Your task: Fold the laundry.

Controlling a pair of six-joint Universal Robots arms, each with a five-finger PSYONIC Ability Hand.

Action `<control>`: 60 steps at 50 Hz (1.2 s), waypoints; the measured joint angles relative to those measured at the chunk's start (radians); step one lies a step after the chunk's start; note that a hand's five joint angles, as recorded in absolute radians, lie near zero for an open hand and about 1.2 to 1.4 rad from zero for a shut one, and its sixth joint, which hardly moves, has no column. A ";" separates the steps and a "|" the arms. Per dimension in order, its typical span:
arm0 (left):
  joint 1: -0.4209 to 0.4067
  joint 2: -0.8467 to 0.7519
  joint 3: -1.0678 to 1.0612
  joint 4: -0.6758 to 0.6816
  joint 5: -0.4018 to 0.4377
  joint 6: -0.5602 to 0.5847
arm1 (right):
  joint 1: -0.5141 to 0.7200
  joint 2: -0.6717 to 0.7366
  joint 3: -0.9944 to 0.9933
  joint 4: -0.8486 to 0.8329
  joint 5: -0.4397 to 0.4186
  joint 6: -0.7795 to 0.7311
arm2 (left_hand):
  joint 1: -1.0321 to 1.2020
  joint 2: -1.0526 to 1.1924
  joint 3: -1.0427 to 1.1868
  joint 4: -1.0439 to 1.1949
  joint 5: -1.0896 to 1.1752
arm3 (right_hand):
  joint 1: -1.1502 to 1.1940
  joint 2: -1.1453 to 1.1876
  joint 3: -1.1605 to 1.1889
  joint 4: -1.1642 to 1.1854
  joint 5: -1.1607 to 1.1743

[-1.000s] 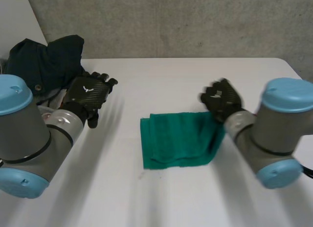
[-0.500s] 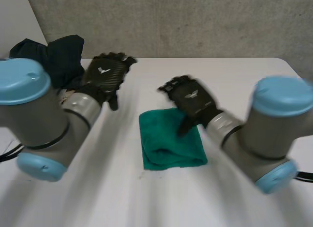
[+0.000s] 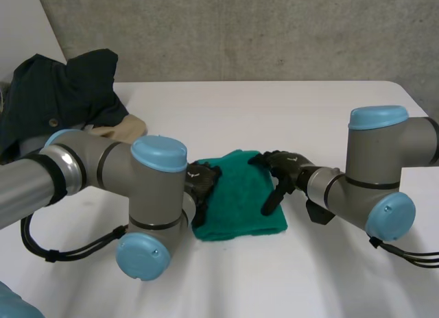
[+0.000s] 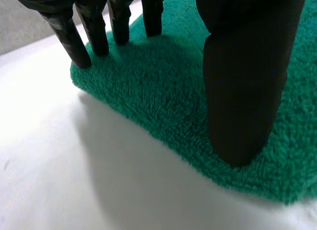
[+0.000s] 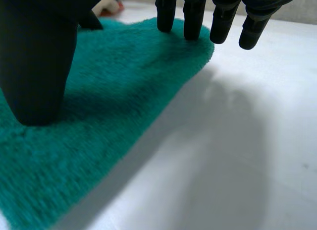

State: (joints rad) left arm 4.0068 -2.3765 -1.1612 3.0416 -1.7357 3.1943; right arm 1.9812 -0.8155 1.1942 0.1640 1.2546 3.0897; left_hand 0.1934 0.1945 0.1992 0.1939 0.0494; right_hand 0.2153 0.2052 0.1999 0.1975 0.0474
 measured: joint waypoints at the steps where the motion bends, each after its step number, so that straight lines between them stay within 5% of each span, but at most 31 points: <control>1: 0.000 0.000 0.000 0.000 0.000 0.000 | 0.000 0.000 0.000 0.000 0.000 0.000 | 0.000 0.000 0.000 0.000 0.000 | 0.000 0.000 0.000 0.000 0.000; 8: 0.001 0.019 -0.014 0.004 0.007 0.104 | 0.005 -0.046 0.024 0.000 0.123 -0.151 | -0.013 0.000 0.000 0.000 0.000 | 0.000 0.000 0.000 0.000 0.000; 19: 0.033 0.236 -0.002 0.082 0.102 0.135 | -0.008 -0.213 0.205 -0.115 0.191 -0.093 | -0.013 0.000 0.000 0.000 0.000 | 0.000 0.000 0.000 0.000 0.000; 24: 0.055 0.283 -0.001 0.099 0.297 0.130 | -0.007 -0.250 0.319 -0.145 0.184 -0.006 | -0.013 0.000 0.000 0.000 0.000 | 0.000 0.000 0.000 0.000 0.000; 28: 0.068 0.293 0.001 0.066 0.532 0.118 | -0.004 -0.260 0.404 -0.175 0.155 0.056 | -0.013 0.000 0.000 0.000 0.000 | 0.000 0.000 0.000 0.000 0.000; 34: 0.074 0.291 0.014 0.001 0.711 0.104 | -0.001 -0.257 0.457 -0.245 0.110 0.089 | -0.013 0.000 0.000 0.000 0.000 | 0.000 0.000 0.000 0.000 0.000; 52: 0.064 0.303 0.026 -0.013 0.709 0.102 | 0.054 -0.130 0.358 -0.318 0.098 0.089 | -0.013 0.000 0.000 0.000 0.000 | 0.209 0.218 0.218 0.220 0.198; 55: 0.065 0.305 0.026 -0.012 0.709 0.102 | 0.063 -0.113 0.337 -0.318 0.098 0.088 | -0.013 0.000 0.000 0.000 0.000 | 0.391 0.439 0.441 0.444 0.404; 57: 0.065 0.305 0.026 -0.012 0.709 0.102 | 0.068 -0.103 0.320 -0.317 0.098 0.087 | -0.013 0.000 0.000 0.000 0.000 | 0.593 0.766 0.759 0.793 0.707; 60: 0.067 0.305 0.026 -0.012 0.709 0.102 | 0.069 -0.098 0.306 -0.317 0.099 0.088 | -0.013 0.000 0.000 0.000 0.000 | 0.704 0.900 0.902 0.954 0.876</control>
State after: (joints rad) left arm 4.0735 -2.0719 -1.1351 3.0292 -1.0266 3.2965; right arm 2.0501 -0.9133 1.5004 -0.1530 1.3532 3.1773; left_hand 0.1807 0.1945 0.1992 0.1939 0.0493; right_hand 0.9198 1.1051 1.1019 1.1516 0.9235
